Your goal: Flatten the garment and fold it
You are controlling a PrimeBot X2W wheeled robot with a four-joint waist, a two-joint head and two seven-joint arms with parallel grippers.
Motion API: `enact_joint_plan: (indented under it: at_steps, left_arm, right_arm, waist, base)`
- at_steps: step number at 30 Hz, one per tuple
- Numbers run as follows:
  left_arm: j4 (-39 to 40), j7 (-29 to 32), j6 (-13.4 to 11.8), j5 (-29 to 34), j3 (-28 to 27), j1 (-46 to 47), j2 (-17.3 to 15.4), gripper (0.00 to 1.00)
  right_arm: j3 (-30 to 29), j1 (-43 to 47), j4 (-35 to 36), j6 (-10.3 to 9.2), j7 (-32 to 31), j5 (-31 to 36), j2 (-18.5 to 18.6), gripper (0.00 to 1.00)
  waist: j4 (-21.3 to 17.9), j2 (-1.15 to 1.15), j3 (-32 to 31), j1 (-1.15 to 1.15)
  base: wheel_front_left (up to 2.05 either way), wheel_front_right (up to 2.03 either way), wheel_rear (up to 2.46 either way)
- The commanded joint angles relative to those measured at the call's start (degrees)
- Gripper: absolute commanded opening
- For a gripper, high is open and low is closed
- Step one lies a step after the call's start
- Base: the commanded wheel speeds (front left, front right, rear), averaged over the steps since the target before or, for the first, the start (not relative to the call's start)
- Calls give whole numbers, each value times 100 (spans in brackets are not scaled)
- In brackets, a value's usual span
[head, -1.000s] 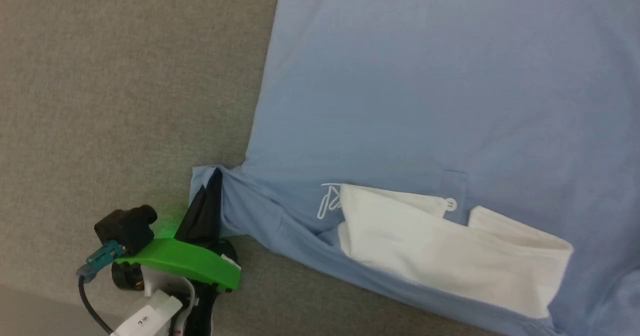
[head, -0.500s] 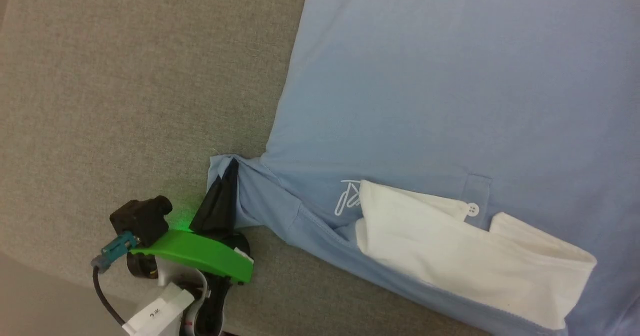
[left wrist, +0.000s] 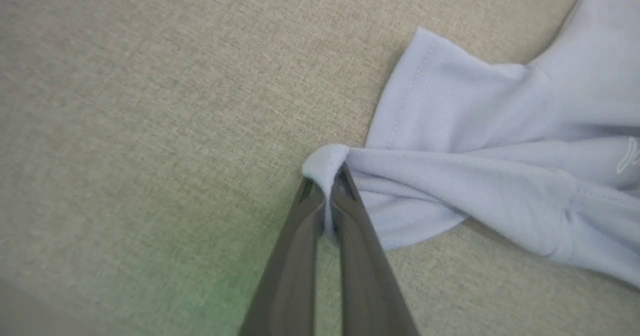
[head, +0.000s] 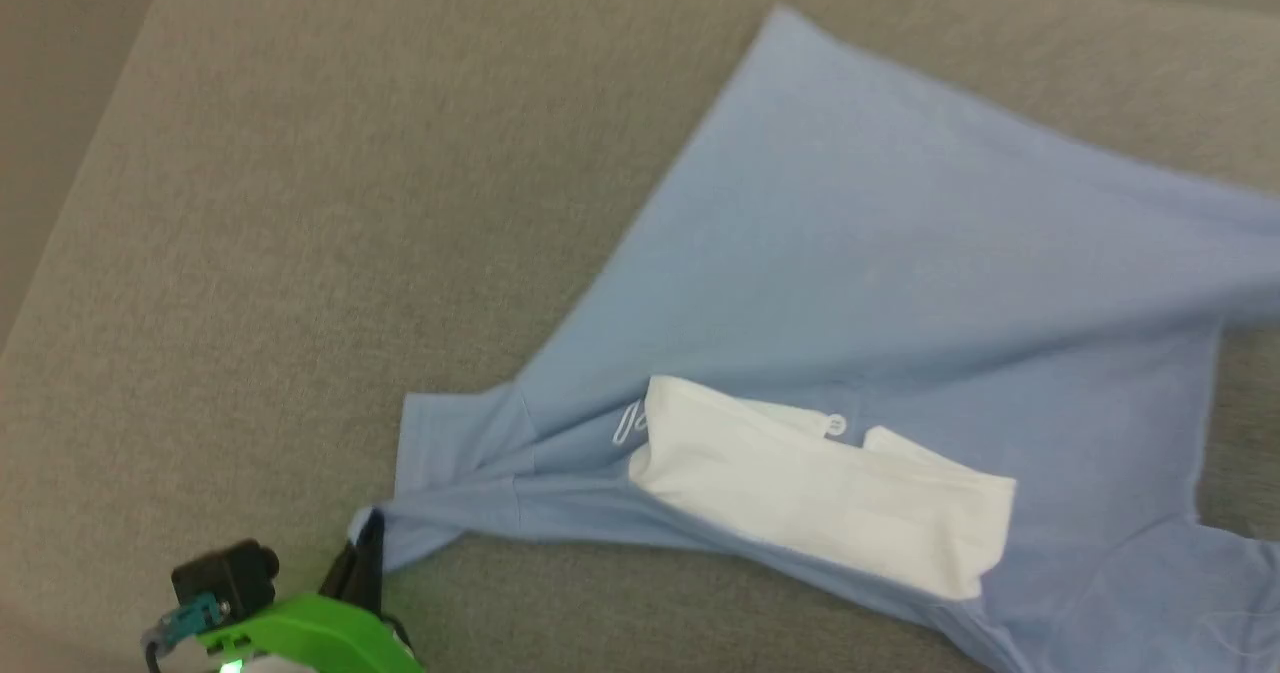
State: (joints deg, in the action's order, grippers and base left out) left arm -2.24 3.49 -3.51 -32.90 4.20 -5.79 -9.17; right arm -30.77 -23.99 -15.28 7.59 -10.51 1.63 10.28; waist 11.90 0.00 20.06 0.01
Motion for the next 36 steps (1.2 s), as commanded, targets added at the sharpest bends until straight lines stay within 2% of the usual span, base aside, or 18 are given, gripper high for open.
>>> enact_joint_plan:
  at_steps: [1,4,7,11,15,16,17,18,19,22,26,32,36]
  left_arm:
    - [10,74,-80,-16,-26,-187,-59,0]
    - [136,149,-138,-30,-42,-341,-88,0]
    - [268,223,-175,-58,-49,-483,-121,0]
    - [348,281,-192,-83,-41,-584,-148,0]
    - [394,321,-201,-94,-21,-588,-161,0]
    - [402,327,-202,-96,-15,-578,-163,0]
    - [406,332,-201,-98,-9,-568,-164,0]
    - [407,338,-199,-100,1,-559,-167,0]
    - [408,339,-197,-102,8,-555,-166,0]
    - [405,332,-186,-136,25,-538,-143,0]
    - [391,316,-161,-163,50,-483,-127,0]
    - [379,314,-144,-154,110,-360,-125,0]
    - [373,290,-130,-153,154,-255,-98,0]
  right_arm:
    - [-155,326,151,-10,-228,10,-123,0]
    - [-442,902,412,-10,-760,-43,-371,0]
    - [-746,1592,639,-10,-1547,-213,-628,0]
    - [-909,2107,627,-10,-2340,-394,-725,0]
    - [-867,2373,287,-10,-3123,-686,-736,2]
    - [-858,2393,234,-10,-3225,-748,-737,10]
    - [-834,2408,221,-10,-3265,-772,-738,33]
    - [-794,2419,232,-10,-3274,-803,-738,63]
    - [-756,2420,248,-10,-3270,-837,-738,100]
    - [-614,2334,487,-10,-2995,-891,-739,100]
    - [-272,2012,962,-10,-2046,-818,-739,100]
    - [1031,1359,1255,-10,-485,-870,-615,100]
    - [2006,777,897,-10,366,-963,-447,100]
  waist:
    - [-814,0,-1169,-1]
    - [-934,0,-1304,-1]
    - [-1040,0,-1413,-1]
    - [-1105,0,-1470,-1]
    - [-1109,0,-1466,-1]
    - [-1101,0,-1461,-1]
    - [-1094,0,-1457,-1]
    - [-1083,0,-1450,-1]
    - [-1073,0,-1445,-1]
    - [-1027,0,-1412,-1]
    - [-964,0,-1356,-1]
    - [-804,0,-1206,-1]
    - [-677,0,-992,-1]
  base:
    - [0,0,0]
    - [0,0,0]
    - [0,0,0]
    - [0,0,0]
    - [0,0,0]
    - [0,0,0]
    - [0,0,0]
    - [0,0,0]
    - [0,0,0]
    - [0,0,0]
    - [0,0,0]
    - [0,0,0]
    - [0,0,0]
